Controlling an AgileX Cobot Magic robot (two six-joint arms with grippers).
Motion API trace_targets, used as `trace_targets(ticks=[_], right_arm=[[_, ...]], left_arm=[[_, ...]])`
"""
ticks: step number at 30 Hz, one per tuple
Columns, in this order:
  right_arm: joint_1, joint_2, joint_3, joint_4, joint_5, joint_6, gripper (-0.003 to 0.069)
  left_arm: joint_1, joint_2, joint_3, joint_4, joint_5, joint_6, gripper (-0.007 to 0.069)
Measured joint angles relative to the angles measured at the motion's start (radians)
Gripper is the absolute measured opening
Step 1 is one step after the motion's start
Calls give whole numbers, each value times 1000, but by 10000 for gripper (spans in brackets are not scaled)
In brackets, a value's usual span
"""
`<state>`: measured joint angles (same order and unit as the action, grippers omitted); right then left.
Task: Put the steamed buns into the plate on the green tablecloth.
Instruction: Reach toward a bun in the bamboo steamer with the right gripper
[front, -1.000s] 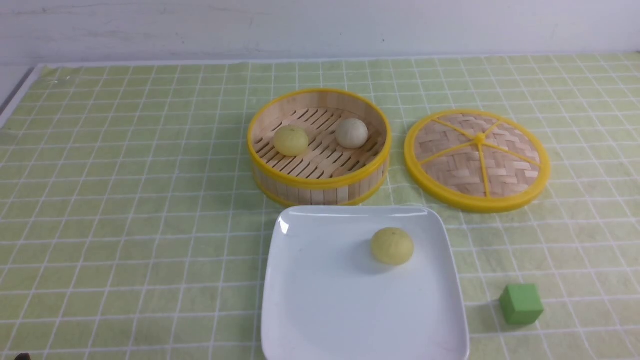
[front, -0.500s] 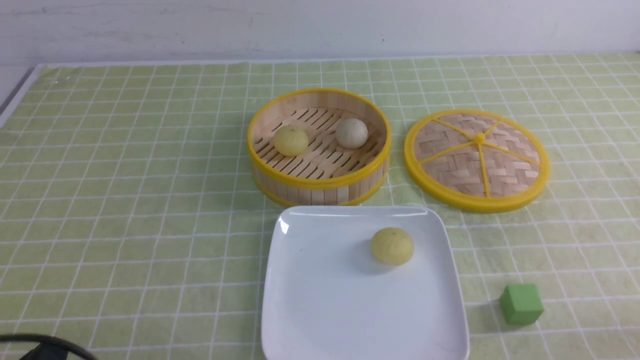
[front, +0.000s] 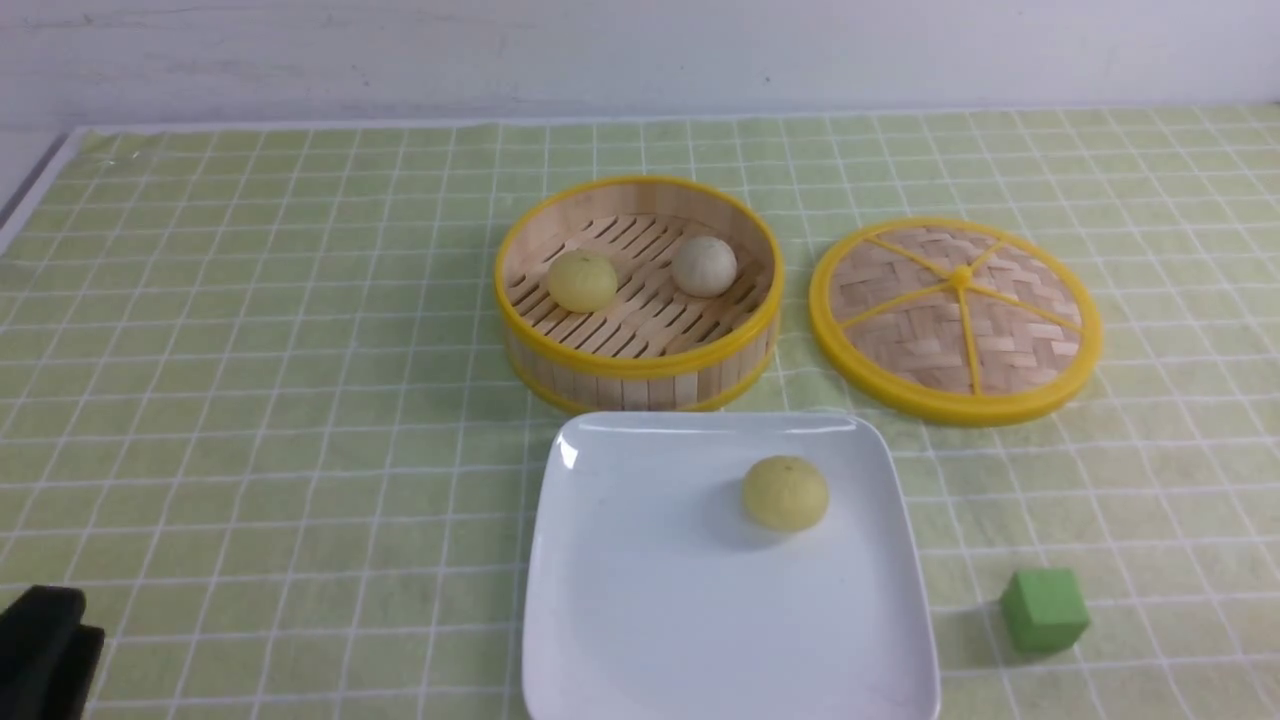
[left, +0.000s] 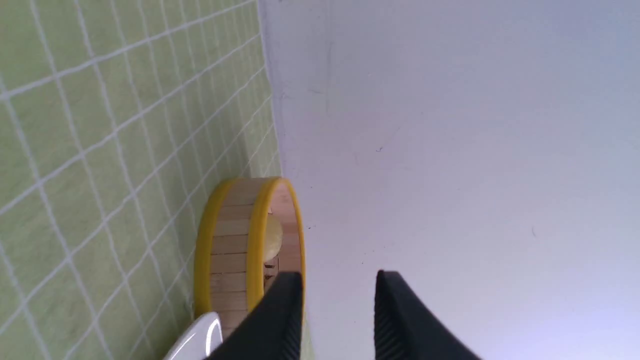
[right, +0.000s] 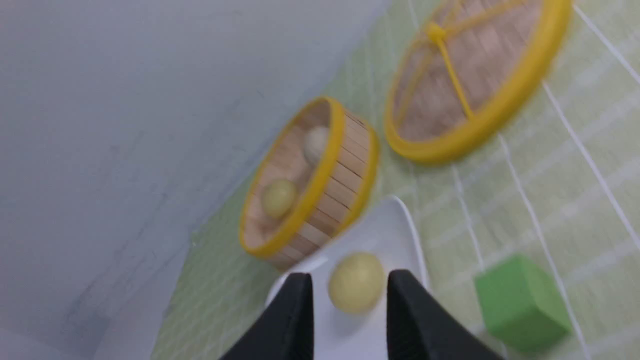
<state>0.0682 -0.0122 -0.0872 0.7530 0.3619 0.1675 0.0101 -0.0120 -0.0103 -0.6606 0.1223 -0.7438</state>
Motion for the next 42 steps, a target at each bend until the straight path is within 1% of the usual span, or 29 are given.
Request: trace_targets(ticks=[1, 2, 3, 4, 6, 8, 9, 10, 11, 13, 14, 16, 17, 18, 20, 21, 22, 23, 25, 26, 28, 30, 31, 33, 34, 37, 39, 40, 42], right_arm=[[0, 1, -49, -12, -2, -42, 206], [0, 17, -134, -48, -5, -118, 167], [0, 31, -155, -72, -5, -135, 146], [0, 66, -213, -118, 7, -176, 108], [0, 171, -287, -228, 60, -191, 28], [0, 284, -347, -325, 162, -152, -5], [0, 379, -381, -399, 239, -102, -10], [0, 395, -387, -411, 256, -102, -10], [0, 508, -421, -493, 392, -32, -10], [0, 658, -464, -558, 528, 22, -8], [0, 725, -485, -566, 557, 29, -8], [3, 842, -524, -544, 566, 4, -3], [4, 853, -524, -539, 563, 4, -2], [28, 955, -566, -452, 515, -84, 8], [66, 1043, -614, -353, 459, -204, 29], [71, 1053, -614, -342, 453, -204, 31], [116, 1133, -668, -271, 415, -308, 64], [116, 1142, -675, -264, 411, -319, 69], [159, 1267, -775, -212, 372, -399, 140], [163, 1294, -800, -208, 362, -410, 158], [168, 1402, -914, -204, 347, -436, 232], [168, 1447, -968, -203, 350, -456, 265], [168, 1529, -1069, -200, 365, -489, 302], [168, 1584, -1139, -197, 384, -511, 324], [168, 1658, -1232, -196, 418, -531, 347], [168, 1767, -1372, -196, 456, -552, 365], [173, 1881, -1524, -197, 485, -564, 370], [175, 1897, -1547, -197, 491, -568, 370], [189, 1988, -1668, -197, 514, -584, 371]], left_arm=[[0, 0, -40, 28, 24, 50, 218], [0, 3, -111, 71, 69, 127, 183], [0, 15, -156, 90, 94, 168, 164], [0, 37, -200, 122, 144, 205, 127], [0, 132, -299, 188, 287, 277, 50], [0, 266, -370, 241, 448, 319, 13], [0, 339, -402, 267, 542, 339, 4], [0, 354, -414, 271, 580, 346, 2], [0, 454, -450, 305, 699, 379, 2], [0, 566, -489, 334, 806, 439, 2], [0, 618, -508, 344, 832, 478, 2], [0, 704, -550, 345, 835, 557, 2], [0, 710, -554, 345, 835, 562, 2], [0, 759, -589, 325, 816, 606, 2], [0, 793, -616, 298, 800, 628, 2], [0, 796, -618, 296, 798, 630, 2], [0, 820, -627, 280, 784, 637, 2], [0, 823, -627, 278, 784, 637, 2], [0, 848, -629, 269, 776, 638, 5], [0, 856, -629, 269, 776, 638, 7], [0, 872, -630, 269, 775, 638, 19], [0, 877, -630, 266, 774, 638, 23], [0, 881, -630, 265, 770, 638, 29], [0, 883, -630, 265, 768, 638, 34], [0, 883, -630, 265, 767, 638, 37], [0, 883, -630, 265, 767, 638, 44], [0, 883, -630, 264, 767, 638, 52], [0, 883, -630, 264, 767, 638, 53], [0, 883, -630, 264, 767, 638, 59]])
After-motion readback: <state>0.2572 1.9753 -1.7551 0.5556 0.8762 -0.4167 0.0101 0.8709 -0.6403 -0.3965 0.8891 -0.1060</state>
